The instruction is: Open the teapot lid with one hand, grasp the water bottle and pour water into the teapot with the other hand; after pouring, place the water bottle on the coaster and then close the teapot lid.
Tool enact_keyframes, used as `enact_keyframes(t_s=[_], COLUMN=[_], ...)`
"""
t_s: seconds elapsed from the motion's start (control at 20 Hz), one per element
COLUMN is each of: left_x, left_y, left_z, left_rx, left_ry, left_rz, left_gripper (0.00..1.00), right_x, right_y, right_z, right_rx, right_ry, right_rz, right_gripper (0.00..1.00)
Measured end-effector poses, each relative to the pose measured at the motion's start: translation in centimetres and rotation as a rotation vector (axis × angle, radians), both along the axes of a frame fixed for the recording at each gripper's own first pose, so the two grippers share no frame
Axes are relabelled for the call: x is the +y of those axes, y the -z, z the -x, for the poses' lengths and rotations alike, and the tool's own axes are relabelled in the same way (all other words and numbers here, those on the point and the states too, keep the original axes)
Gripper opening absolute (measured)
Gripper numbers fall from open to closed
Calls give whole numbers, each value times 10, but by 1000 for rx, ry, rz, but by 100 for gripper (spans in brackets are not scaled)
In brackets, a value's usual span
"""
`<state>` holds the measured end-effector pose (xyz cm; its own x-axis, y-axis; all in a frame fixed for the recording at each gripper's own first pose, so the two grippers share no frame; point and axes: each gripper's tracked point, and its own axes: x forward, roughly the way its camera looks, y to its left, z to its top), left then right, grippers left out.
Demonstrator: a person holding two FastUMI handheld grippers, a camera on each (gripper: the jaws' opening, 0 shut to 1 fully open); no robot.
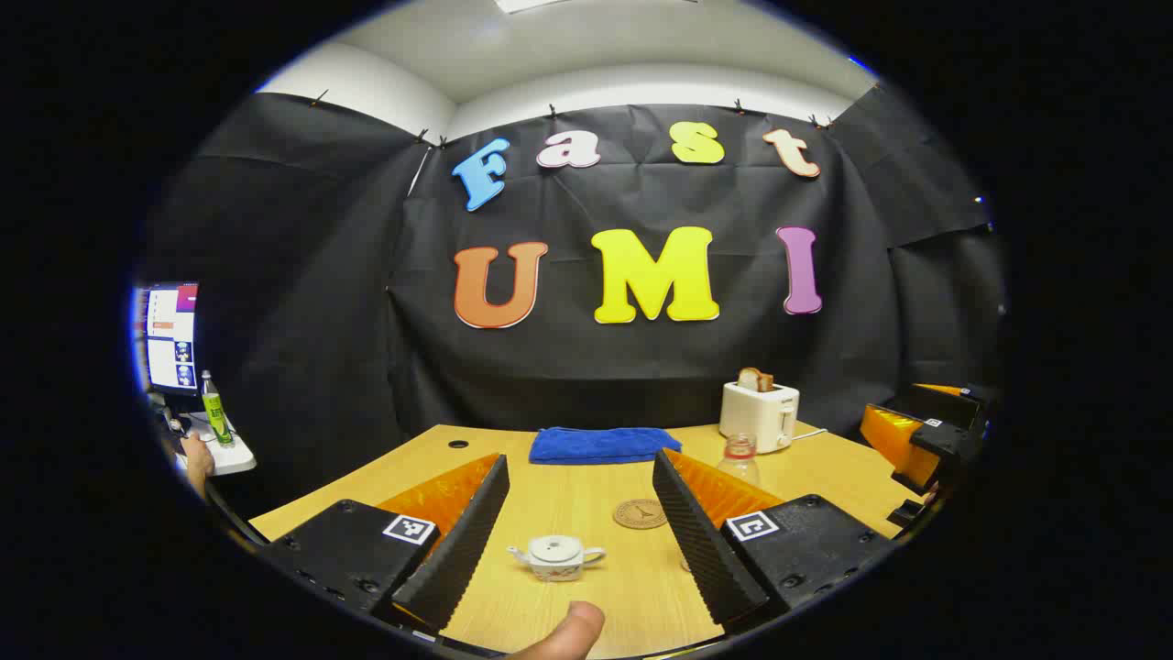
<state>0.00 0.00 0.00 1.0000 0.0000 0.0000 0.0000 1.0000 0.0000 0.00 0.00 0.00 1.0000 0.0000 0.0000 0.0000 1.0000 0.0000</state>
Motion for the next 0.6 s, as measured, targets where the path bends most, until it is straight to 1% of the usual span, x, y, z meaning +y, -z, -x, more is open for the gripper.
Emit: enact_keyframes(t_s=[0.05,0.1,0.2,0.25,0.35,0.55,0.6], left_x=[5,6,9,11,9,5,6], left_y=[0,4,11,14,19,29,31], left_z=[-3,-6,-9,-11,-14,-18,-20], left_rx=[-9,2,17,23,30,49,53], left_ry=[-9,-1,-10,-21,-25,-24,-27], left_rz=[2,3,5,0,-11,-29,-33], left_gripper=[99,98,99,98,99,99,99], right_x=[5,8,9,5,1,-7,-8], right_y=[5,7,7,6,7,7,8], right_z=[2,4,7,6,6,3,2], right_rx=[9,15,23,21,20,20,20], right_ry=[-12,-28,-36,-28,-19,0,1], right_rz=[1,3,33,41,47,52,51], right_gripper=[95,95,95,97,95,95,97])
